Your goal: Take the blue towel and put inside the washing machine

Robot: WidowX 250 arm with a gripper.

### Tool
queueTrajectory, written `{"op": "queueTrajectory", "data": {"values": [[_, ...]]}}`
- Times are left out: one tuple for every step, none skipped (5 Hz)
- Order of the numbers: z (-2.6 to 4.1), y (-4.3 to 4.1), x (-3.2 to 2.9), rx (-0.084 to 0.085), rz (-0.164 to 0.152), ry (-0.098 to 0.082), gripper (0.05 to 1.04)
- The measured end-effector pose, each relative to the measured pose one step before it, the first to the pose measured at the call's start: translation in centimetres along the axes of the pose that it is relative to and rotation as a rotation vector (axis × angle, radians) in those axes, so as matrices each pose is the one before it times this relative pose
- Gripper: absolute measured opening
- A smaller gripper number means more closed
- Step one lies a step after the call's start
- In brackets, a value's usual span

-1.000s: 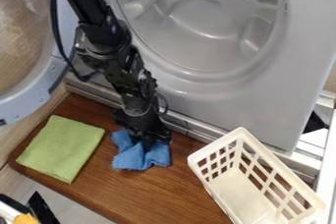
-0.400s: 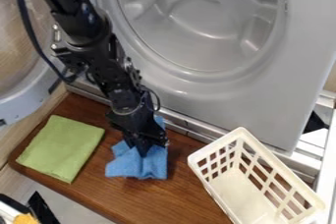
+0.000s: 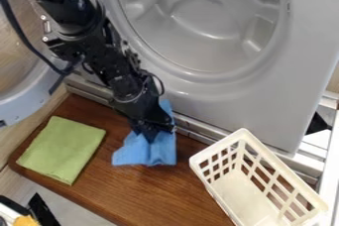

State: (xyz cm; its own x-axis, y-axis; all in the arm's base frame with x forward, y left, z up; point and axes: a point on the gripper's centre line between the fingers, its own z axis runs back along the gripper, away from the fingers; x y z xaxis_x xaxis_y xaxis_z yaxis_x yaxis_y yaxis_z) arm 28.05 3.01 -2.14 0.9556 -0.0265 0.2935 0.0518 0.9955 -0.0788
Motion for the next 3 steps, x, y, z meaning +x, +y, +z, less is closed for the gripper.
{"op": "queueTrajectory", "data": {"values": [[1.115, -0.426, 0.984, -0.003, -0.0123, -0.0467, 0.097], [1.647, -0.266, 1.386, -0.0048, 0.0003, -0.0681, 0.097], [1.2, -0.405, 1.464, -0.0186, -0.0057, -0.0606, 0.097]]}}
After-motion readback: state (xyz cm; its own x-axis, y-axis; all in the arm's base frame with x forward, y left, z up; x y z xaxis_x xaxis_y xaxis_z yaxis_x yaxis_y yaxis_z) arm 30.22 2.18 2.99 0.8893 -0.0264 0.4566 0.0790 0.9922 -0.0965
